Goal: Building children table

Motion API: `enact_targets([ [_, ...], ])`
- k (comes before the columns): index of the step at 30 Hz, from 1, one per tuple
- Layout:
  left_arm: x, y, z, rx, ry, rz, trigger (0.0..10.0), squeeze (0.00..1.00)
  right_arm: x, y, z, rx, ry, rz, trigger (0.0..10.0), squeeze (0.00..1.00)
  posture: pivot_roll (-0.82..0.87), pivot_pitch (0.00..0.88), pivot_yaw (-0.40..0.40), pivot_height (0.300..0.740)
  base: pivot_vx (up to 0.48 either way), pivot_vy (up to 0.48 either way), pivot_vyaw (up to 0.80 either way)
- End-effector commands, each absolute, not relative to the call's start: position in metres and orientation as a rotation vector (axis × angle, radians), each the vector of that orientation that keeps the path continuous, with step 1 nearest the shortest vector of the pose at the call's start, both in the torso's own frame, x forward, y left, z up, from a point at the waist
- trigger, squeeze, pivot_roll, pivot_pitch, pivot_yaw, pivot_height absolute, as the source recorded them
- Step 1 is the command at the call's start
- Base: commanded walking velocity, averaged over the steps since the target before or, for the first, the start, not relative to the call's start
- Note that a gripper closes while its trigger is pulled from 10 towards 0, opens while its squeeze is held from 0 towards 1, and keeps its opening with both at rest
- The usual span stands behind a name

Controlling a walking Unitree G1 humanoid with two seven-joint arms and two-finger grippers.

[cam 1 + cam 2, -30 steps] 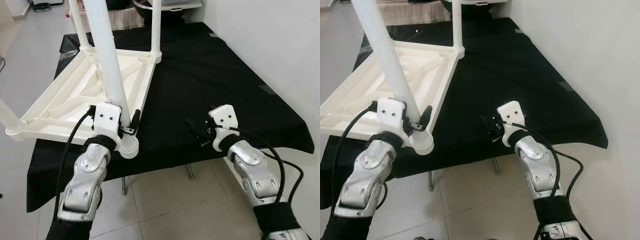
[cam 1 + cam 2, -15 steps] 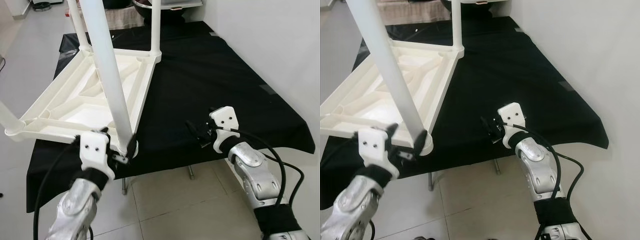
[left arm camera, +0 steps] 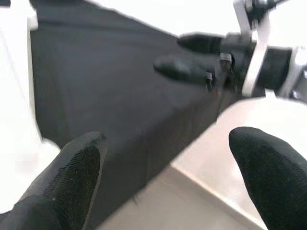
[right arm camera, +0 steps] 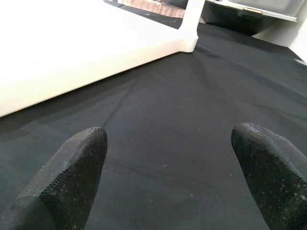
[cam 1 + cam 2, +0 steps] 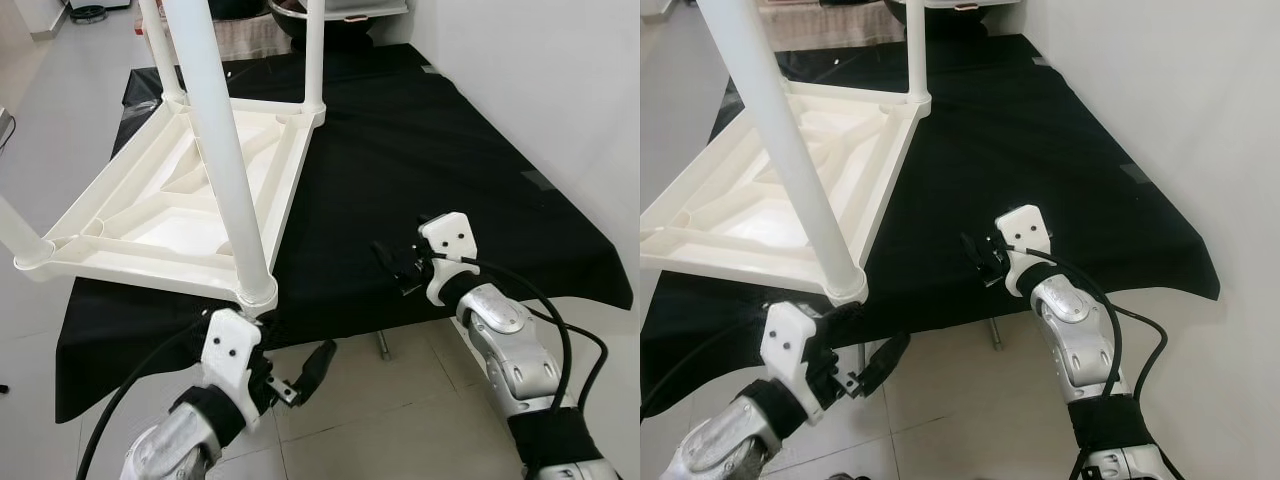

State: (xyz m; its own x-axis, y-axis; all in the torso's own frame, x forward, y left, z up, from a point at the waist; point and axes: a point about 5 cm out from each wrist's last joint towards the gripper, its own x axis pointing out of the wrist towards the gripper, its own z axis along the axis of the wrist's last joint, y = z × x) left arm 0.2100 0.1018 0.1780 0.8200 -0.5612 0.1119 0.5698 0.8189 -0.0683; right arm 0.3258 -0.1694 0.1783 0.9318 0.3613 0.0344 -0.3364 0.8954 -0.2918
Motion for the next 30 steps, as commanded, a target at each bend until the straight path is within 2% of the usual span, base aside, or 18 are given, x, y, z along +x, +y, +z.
enact_targets([
  [1,0.219,0.099,0.176,-0.127,-0.074,-0.588,10.0,0.00,0.325,-0.170,0.175,-0.284,-0.088,0.356,10.0,0.00,0.06,0.145,-0.030,0.740,0.000,-0.454,0.00],
  [7,0.240,0.089,0.184,-0.162,-0.119,-0.596,10.0,0.00,0.325,-0.177,0.173,-0.302,-0.073,0.313,10.0,0.00,0.06,0.143,-0.028,0.740,0.000,-0.461,0.00],
  [19,0.248,0.071,0.187,-0.191,-0.124,-0.636,10.0,0.00,0.323,-0.181,0.173,-0.308,-0.071,0.306,10.0,0.00,0.04,0.141,-0.023,0.740,0.000,-0.465,0.00],
  [25,0.257,0.074,0.183,-0.139,-0.120,-0.543,10.0,0.00,0.321,-0.177,0.169,-0.334,-0.053,0.342,10.0,0.00,0.05,0.136,-0.018,0.740,0.000,0.000,0.80],
  [30,0.264,0.091,0.161,0.007,-0.071,-0.402,10.0,0.00,0.322,-0.185,0.158,-0.344,-0.017,0.282,10.0,0.00,0.05,0.128,-0.014,0.740,0.000,0.000,0.80],
])
